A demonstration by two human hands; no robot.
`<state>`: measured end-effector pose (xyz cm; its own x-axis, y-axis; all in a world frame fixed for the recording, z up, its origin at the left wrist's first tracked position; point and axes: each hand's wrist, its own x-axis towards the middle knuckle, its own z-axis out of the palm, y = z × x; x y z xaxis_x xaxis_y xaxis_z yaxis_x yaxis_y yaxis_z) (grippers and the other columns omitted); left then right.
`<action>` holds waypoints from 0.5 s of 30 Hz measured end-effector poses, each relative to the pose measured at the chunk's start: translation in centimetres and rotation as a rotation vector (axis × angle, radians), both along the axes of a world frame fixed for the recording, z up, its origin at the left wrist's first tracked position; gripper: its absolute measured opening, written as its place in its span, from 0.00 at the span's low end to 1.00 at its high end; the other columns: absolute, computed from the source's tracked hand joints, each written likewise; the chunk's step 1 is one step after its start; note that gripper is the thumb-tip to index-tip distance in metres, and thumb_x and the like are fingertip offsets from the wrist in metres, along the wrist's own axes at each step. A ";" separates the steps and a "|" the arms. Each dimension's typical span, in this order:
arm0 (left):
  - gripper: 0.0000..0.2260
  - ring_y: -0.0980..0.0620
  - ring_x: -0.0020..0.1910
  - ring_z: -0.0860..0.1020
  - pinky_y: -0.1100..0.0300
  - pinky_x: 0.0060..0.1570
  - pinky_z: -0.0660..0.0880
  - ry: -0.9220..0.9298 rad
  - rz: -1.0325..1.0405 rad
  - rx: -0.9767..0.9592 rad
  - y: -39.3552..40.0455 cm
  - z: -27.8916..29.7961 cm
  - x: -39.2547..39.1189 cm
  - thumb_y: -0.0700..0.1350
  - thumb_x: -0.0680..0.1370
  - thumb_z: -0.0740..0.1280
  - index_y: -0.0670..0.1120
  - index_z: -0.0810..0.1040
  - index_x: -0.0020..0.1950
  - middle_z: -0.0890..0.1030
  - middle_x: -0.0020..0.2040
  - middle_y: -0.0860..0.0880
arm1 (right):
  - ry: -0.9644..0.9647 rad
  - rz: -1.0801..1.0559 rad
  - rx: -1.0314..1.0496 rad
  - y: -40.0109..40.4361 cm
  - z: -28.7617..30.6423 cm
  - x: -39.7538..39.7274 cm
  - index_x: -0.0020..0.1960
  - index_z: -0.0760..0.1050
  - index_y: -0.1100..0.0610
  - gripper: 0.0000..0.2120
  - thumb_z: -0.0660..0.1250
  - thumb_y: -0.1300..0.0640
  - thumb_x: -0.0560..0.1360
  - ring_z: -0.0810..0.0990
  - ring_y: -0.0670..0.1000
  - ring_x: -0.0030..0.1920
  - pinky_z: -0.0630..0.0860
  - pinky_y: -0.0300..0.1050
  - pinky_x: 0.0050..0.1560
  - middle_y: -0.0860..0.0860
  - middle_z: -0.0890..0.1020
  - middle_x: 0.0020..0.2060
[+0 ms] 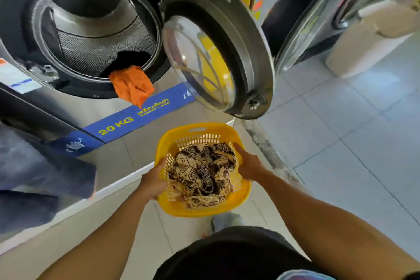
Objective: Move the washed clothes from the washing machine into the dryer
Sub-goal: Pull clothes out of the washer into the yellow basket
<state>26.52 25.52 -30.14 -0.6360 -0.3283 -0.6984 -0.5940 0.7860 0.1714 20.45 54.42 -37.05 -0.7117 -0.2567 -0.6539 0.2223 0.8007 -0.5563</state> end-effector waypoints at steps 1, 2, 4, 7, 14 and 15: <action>0.38 0.40 0.58 0.79 0.57 0.46 0.78 -0.002 -0.006 0.024 1.1 0.1 -0.1 0.42 0.75 0.65 0.66 0.52 0.77 0.73 0.70 0.42 | 0.011 -0.026 0.016 1.3 0.3 0.8 0.79 0.47 0.39 0.39 0.60 0.62 0.76 0.82 0.61 0.45 0.80 0.53 0.45 0.63 0.80 0.54; 0.38 0.40 0.56 0.79 0.55 0.45 0.80 -0.005 -0.005 0.055 2.1 -0.1 -0.1 0.41 0.74 0.64 0.67 0.53 0.77 0.74 0.69 0.41 | 0.015 -0.061 0.028 2.6 0.6 1.7 0.80 0.48 0.40 0.39 0.61 0.61 0.76 0.82 0.61 0.47 0.81 0.55 0.46 0.63 0.80 0.56; 0.38 0.38 0.57 0.79 0.53 0.47 0.81 -0.014 -0.063 0.082 4.6 -0.1 -0.1 0.38 0.73 0.63 0.66 0.55 0.77 0.73 0.69 0.40 | 0.007 -0.130 0.044 5.2 1.0 3.8 0.80 0.48 0.41 0.39 0.61 0.63 0.76 0.82 0.60 0.48 0.81 0.56 0.47 0.62 0.80 0.58; 0.38 0.39 0.59 0.78 0.52 0.53 0.79 -0.016 -0.194 0.098 8.4 -0.3 -0.2 0.35 0.73 0.62 0.62 0.55 0.78 0.73 0.69 0.39 | 0.013 -0.229 0.079 9.1 1.1 6.9 0.80 0.49 0.42 0.40 0.62 0.65 0.76 0.80 0.58 0.49 0.80 0.50 0.45 0.61 0.77 0.64; 0.38 0.39 0.58 0.78 0.52 0.49 0.75 -0.033 -0.490 0.113 19.1 0.2 -1.4 0.33 0.76 0.58 0.60 0.48 0.79 0.74 0.67 0.35 | -0.020 -0.452 0.143 19.0 1.2 12.0 0.80 0.50 0.40 0.40 0.61 0.63 0.75 0.80 0.61 0.58 0.80 0.52 0.52 0.61 0.77 0.65; 0.38 0.40 0.55 0.79 0.53 0.45 0.76 -0.034 -0.505 0.120 20.5 0.0 -1.8 0.34 0.76 0.57 0.61 0.47 0.79 0.75 0.66 0.36 | -0.011 -0.471 0.149 20.4 1.0 12.1 0.79 0.50 0.40 0.40 0.61 0.62 0.74 0.79 0.62 0.59 0.80 0.53 0.54 0.61 0.77 0.65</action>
<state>24.71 46.05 -30.10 -0.6706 0.0969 -0.7354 -0.1530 0.9520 0.2650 32.53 74.80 -36.05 -0.7206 0.1886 -0.6672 0.5847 0.6826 -0.4385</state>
